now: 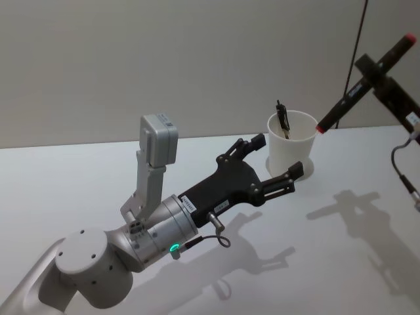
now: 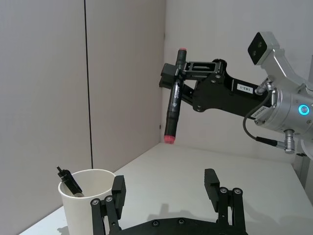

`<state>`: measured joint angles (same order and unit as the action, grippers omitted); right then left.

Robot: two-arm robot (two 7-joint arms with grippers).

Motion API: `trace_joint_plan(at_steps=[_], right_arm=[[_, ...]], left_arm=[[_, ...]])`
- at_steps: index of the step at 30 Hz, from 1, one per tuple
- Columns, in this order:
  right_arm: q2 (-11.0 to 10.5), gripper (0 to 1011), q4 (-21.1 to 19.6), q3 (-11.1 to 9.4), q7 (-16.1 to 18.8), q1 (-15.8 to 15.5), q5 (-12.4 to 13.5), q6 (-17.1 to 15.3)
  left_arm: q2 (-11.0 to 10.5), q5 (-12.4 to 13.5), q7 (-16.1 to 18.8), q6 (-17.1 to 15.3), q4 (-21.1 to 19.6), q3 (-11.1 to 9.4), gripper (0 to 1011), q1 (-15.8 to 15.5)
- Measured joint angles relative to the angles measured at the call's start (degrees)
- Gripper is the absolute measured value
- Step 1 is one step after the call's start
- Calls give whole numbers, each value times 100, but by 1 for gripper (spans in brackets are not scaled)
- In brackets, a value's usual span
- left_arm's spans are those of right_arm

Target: Place the pen into the pen holder.

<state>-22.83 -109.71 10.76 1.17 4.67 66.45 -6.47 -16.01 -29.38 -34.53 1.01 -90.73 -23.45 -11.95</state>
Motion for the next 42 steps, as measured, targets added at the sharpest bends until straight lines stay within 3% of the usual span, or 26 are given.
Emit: trace_joint_plan(at_steps=[7, 23, 35, 36, 39, 42], right_arm=[[-7, 185, 112, -6, 47, 136, -386, 186], [136, 185, 647, 145, 350, 577, -1895, 613], [467, 185, 1545, 381, 761, 1099, -3311, 1060], [467, 185, 1545, 381, 761, 1099, -3311, 1060], [587, 185, 1892, 460, 879, 1257, -3678, 1218], [660, 185, 2102, 506, 935, 1348, -3862, 1297]], left_arm=[[0, 0, 0, 0, 0, 0, 1001, 0], [0, 1, 0, 0, 0, 0, 1001, 0], [0, 1, 0, 0, 0, 0, 1001, 0], [0, 1, 0, 0, 0, 0, 1001, 0], [0, 1, 1, 0, 0, 0, 1001, 0], [0, 1, 0, 0, 0, 0, 1001, 0]])
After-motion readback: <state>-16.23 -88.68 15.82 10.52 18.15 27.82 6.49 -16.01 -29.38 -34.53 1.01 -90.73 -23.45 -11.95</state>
